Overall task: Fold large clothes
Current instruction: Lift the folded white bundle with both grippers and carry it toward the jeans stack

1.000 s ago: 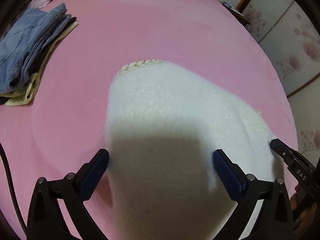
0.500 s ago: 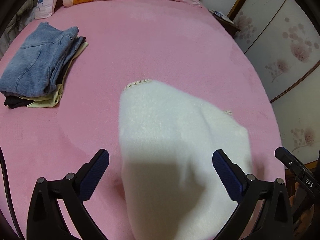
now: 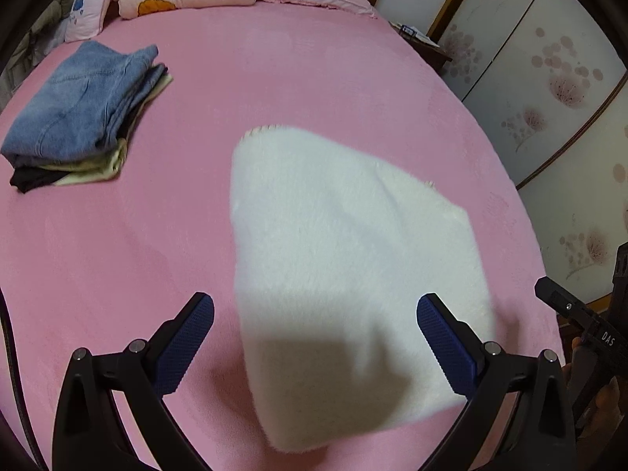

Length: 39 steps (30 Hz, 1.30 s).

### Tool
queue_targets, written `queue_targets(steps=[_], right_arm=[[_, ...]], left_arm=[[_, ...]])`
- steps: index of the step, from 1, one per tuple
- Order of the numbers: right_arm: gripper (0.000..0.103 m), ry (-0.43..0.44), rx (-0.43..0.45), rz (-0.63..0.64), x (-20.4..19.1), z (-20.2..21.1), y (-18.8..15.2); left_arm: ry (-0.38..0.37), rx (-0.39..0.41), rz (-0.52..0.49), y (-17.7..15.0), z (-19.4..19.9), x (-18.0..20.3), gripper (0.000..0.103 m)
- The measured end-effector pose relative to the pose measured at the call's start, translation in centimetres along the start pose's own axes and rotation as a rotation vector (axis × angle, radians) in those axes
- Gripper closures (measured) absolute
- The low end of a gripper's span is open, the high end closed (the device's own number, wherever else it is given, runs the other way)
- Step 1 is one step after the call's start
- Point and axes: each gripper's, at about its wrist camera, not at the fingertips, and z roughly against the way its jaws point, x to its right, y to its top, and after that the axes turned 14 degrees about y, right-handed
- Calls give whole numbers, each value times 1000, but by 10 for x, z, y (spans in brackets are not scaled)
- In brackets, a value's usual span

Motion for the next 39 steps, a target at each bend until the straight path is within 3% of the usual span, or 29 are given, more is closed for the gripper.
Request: queue_targets(steps=[9,11,16,23,26,29,31,33,36,39], right_arm=[[3,86,-157,-94,45,-59,-24],[3,104,-185,-98,52,-72,-27],[3,225,-247,-157,74,-101,-29],[4,332,-297,-133,79,-127,-27],[16,372,-318,-111,74,-135,-25],[30,379,-318,-93,71,-132,-23],[40,379,-304,-85,70,-125,-24],[47,366,-282,-67,66,-116,-24],[52,324,-268,-22,53,-109,-23],[57,288,-256,-3,42,-96,-23]], left_arm=[[-127,-128,56,-19,-77,-19,1],[-189,-144,77,-19,-89,-23,1],[-269,-172,74,-16,-111,-25,0],[-403,-247,63,-15,-138,-31,0],[-460,-287,79,-12,-151,-33,0],[-441,-283,59,-12,-151,-27,1],[-390,-271,35,-11,-144,-22,8],[-333,-242,5,-9,-130,-16,22],[-236,-202,-51,-8,-107,-3,31],[-168,-163,-77,-8,-81,5,33]])
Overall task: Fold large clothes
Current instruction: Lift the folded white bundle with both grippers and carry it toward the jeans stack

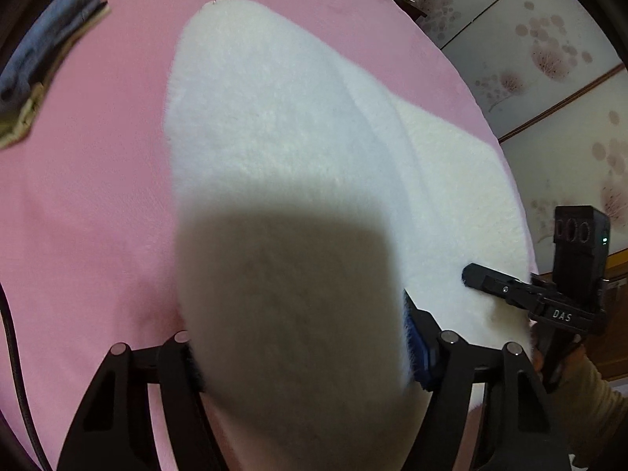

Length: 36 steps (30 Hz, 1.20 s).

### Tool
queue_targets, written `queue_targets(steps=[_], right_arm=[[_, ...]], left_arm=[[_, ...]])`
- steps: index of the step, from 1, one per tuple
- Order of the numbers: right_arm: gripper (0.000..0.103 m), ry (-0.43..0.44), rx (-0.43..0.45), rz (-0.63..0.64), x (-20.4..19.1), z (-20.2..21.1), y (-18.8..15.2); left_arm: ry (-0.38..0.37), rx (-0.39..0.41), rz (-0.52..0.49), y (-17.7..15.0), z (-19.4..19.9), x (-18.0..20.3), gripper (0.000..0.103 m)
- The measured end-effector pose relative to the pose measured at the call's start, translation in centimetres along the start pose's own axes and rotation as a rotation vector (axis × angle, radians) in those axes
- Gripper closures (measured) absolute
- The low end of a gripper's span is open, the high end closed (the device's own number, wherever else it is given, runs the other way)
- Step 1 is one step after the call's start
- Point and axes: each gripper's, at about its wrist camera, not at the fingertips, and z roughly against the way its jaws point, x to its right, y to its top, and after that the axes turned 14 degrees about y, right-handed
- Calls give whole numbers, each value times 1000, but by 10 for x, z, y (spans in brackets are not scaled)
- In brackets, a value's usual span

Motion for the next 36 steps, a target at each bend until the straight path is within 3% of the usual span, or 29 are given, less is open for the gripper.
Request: queue_targets(steps=[4,9,17,23,26,31,35,36], right_arm=[[58,-18,-10,-3,-30,11,-9],[59,-10,-33,11,-86,9,-18],[59,63,-63,87,-207,-64,30],[59,117,-20,170,-293,-155,104],[59,127,24,176,-322,-196,144],[59,109,80,172,-341,-268,209],[59,83,94,161,-329,-329,250],[59,77,96,154,-323,-338,254]], left_arm=[[18,23,-2,-3,37,0,33],[3,22,7,-11,85,-35,33],[42,71,63,20,180,-165,33],[93,156,37,94,232,-289,33],[91,194,23,145,235,-350,33],[95,233,2,228,206,-435,33],[108,232,2,273,168,-478,33],[111,223,4,278,143,-475,33]])
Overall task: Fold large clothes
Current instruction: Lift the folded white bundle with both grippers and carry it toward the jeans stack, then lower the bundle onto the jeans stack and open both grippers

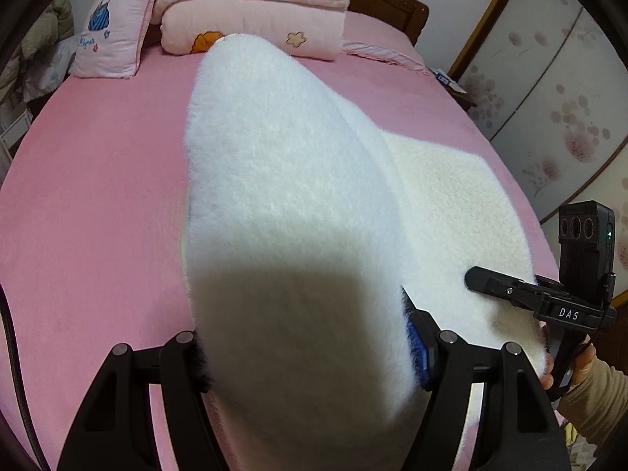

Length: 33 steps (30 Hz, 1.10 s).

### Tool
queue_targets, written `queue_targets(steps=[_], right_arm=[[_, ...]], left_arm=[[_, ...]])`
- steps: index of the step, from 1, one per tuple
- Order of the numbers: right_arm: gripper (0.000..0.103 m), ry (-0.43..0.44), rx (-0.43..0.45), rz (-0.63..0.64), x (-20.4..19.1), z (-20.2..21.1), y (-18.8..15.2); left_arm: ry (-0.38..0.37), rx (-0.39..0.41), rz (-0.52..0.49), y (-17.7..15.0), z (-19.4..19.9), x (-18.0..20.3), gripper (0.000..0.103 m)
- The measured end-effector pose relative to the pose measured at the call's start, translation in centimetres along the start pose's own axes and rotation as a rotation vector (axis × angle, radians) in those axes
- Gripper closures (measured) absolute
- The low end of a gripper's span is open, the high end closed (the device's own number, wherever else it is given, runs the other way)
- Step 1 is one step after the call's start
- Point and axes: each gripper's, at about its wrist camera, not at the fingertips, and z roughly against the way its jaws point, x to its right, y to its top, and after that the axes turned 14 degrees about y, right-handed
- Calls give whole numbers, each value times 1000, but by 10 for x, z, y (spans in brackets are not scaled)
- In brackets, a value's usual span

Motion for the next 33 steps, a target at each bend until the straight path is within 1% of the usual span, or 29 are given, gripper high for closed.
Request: queue_targets(steps=[2,4,6,9,10,12,13,14,15,18,21,22,23,25,26,27,28,29,30,31,32,33], right_arm=[[59,-32,-17,-16,17,-25,3],[58,-66,-39,-35,29,-49,4],[58,-80,-32,-41,39,-57,0],[56,-78,-23,-47,50,-57,-6],[53,-82,-24,-52,53,-57,-8],[42,-112,-26,-55,57,-58,-10],[31,-150,-27,-41,56,-57,-11],[25,-186,-28,-21,54,-57,-11],[25,-199,-28,-6,52,-58,-9],[25,-262,-39,65,35,-53,-8],[25,-319,-35,121,19,-41,-11],[25,-336,-20,140,12,-33,-11],[25,-349,-5,152,7,-28,-10],[25,-372,25,177,-5,-15,-9],[25,-383,43,194,-12,-8,-8],[25,-395,56,215,-19,-4,-7],[30,-391,63,230,-25,-2,-5],[42,-381,65,239,-29,-1,-5],[49,-360,55,249,-35,-2,-4],[62,-348,48,251,-37,-3,-5],[70,-337,33,250,-40,-7,-5],[73,-327,24,249,-41,-12,-6]], left_arm=[[5,-34,14,-5,-36,-8,32],[-2,-51,32,-5,-60,-17,30],[-24,-32,46,-7,-70,-22,21],[-49,-3,40,-16,-77,-22,16],[-62,-4,44,-18,-81,-23,16],[-82,-9,52,-23,-82,-22,14],[-88,-9,59,-23,-84,-25,14],[-89,-8,62,-22,-86,-28,13],[-87,-8,63,-23,-88,-29,12],[-60,-7,63,-28,-88,-28,8],[-2,2,42,-26,-84,-22,8],[36,13,27,-25,-77,-17,8],[58,23,18,-24,-71,-12,8],[121,59,0,-24,-52,-5,8],[132,77,1,-22,-43,-5,9],[135,103,7,-20,-31,-2,10],[132,122,16,-20,-19,-1,12],[122,136,27,-20,-9,-2,20],[110,143,35,-20,-1,-1,36],[103,142,42,-19,5,-2,44],[95,136,47,-19,8,-1,57],[85,130,53,-21,10,-9,64]])
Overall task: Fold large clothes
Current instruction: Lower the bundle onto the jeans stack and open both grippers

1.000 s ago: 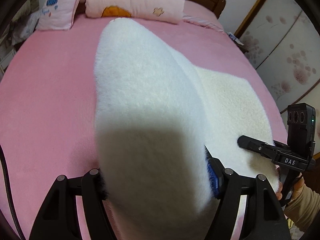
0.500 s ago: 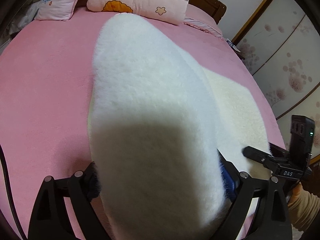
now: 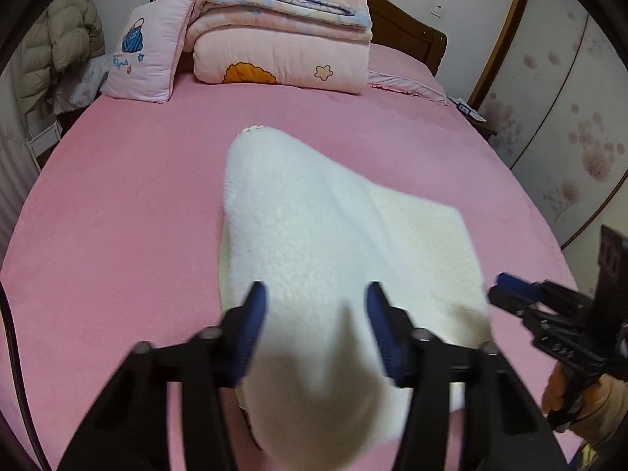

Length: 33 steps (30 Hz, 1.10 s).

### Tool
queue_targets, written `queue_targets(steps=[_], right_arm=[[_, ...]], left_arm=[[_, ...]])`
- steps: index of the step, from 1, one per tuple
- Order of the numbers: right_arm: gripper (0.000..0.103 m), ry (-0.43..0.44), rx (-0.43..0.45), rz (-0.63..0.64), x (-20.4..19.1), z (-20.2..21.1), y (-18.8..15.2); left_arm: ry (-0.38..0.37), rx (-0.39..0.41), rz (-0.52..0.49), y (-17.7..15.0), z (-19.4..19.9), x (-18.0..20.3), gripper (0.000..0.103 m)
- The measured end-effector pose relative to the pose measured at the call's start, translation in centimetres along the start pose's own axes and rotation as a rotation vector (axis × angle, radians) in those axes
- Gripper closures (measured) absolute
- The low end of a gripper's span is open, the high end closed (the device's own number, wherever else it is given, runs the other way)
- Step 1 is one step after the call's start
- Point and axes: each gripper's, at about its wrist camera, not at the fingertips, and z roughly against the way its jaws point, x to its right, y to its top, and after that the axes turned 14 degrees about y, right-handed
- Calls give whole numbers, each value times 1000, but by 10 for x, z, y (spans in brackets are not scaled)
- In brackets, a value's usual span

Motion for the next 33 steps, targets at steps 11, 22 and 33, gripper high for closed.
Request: queue_targets(steps=[11,22,33], right_arm=[[90,-106,-80,-6,16,-33,-26],[90,-50,-38,-114,38,-36,-39],[86,13,-29,-179,14,63,-38]], left_arm=[[36,-17,-78,-13,-6,21,71],[95,-24,-82,-20,-11,19,84],[108,-26,-83,-42,62,50,41]])
